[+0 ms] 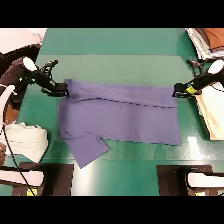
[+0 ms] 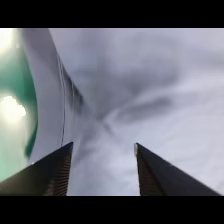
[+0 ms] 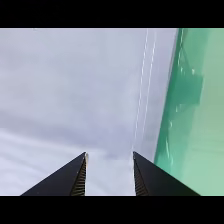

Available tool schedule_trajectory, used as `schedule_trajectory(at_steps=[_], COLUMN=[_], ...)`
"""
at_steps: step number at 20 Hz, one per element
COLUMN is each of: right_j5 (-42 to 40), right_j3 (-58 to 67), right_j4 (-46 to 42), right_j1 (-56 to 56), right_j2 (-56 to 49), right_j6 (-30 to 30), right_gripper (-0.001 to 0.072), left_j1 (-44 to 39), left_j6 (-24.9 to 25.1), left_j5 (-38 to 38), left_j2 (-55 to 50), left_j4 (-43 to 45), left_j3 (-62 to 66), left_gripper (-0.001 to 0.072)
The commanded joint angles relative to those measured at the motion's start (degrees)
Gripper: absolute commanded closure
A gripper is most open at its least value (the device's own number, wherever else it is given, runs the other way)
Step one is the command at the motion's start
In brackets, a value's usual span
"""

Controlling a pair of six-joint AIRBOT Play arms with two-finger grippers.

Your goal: Fold the shirts.

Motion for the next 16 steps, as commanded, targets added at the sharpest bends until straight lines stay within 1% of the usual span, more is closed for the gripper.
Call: schedule_trajectory(at_steps=[1, 3, 6, 8, 9, 12, 16], right_j5=[2.99, 3.28, 2.03, 0.68, 0.35, 0.74, 0.68], right_j3=[-3.32, -7.10, -12.02, -13.94, -14.53, -14.45, -14.45], right_j4=[0.20, 0.74, 6.67, 10.45, 11.85, 12.20, 12.20], right_j1=[-1.81, -2.93, -5.14, -6.12, -6.23, -5.33, -2.95], right_j2=[7.06, 12.09, 17.68, 19.65, 20.06, 20.02, 20.04], right_j6=[0.02, 0.02, -0.04, -0.15, -0.76, -0.92, -0.92], right_gripper=[0.0373, 0.0367, 0.0365, 0.0366, 0.0366, 0.0366, 0.0366], left_j1=[0.00, 0.00, 0.00, 0.00, 0.00, 0.00, 0.00], left_j6=[-0.96, -3.32, -6.08, -7.93, -8.02, -9.11, -8.81], left_j5=[-3.76, -3.78, -3.76, -3.61, -3.37, -1.57, 6.05], left_j2=[7.52, 15.15, 28.04, 35.43, 38.66, 44.48, 45.27], left_j4=[3.32, 3.37, 2.03, -1.03, -3.63, -9.57, -14.67], left_j3=[-4.98, -13.64, -31.41, -42.07, -46.64, -55.30, -59.17], left_gripper=[0.0241, 0.0241, 0.0241, 0.0241, 0.0241, 0.0241, 0.0241])
